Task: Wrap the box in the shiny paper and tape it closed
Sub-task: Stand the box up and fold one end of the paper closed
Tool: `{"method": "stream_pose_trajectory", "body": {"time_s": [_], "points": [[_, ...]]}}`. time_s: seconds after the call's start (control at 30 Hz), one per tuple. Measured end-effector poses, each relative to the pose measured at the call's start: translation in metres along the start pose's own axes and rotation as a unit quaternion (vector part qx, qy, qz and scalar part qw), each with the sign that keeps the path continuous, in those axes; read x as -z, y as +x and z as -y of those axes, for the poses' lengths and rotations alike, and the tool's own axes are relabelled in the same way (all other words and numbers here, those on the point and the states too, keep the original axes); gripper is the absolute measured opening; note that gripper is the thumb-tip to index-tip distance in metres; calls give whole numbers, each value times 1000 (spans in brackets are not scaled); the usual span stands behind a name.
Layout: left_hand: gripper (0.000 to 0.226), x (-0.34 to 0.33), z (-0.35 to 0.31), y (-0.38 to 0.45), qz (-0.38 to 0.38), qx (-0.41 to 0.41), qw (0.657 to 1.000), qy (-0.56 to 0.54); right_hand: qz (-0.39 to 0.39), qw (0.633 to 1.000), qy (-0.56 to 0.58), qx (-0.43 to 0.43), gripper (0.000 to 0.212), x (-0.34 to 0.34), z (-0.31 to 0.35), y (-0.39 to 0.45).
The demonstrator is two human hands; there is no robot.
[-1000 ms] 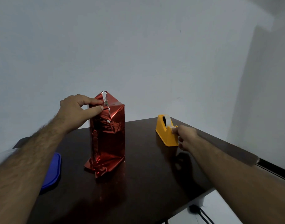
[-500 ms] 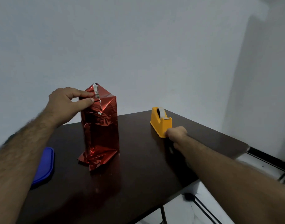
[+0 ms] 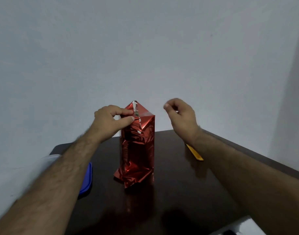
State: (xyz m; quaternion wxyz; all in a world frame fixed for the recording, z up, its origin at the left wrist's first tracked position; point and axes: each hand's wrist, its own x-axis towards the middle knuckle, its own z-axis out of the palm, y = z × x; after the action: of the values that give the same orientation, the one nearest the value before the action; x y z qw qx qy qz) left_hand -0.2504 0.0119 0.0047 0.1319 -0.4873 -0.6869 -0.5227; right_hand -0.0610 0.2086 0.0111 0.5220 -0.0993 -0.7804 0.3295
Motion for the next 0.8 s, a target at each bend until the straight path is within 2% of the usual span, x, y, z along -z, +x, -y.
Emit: {"method": "stream_pose_trajectory", "body": {"time_s": [0.13,0.3,0.5,0.6,0.8], "points": [[33,3,-2,1,-3,1,1000,14,164,985,38,33,13,-18,52,49],[37,7,-7,1,8,10,999,31,321,946,-47,2,9,-30,95,86],[45,6,-11,-2,12,36,999,-35,434,891,-133,-10,7,-47,110,112],[59,5,-11,-4,13,53,996,-64,482,852,-202,-15,8,-56,115,116],[69,7,-11,-5,21,64,995,-79,542,786,-295,-46,17,-63,120,124]]}}
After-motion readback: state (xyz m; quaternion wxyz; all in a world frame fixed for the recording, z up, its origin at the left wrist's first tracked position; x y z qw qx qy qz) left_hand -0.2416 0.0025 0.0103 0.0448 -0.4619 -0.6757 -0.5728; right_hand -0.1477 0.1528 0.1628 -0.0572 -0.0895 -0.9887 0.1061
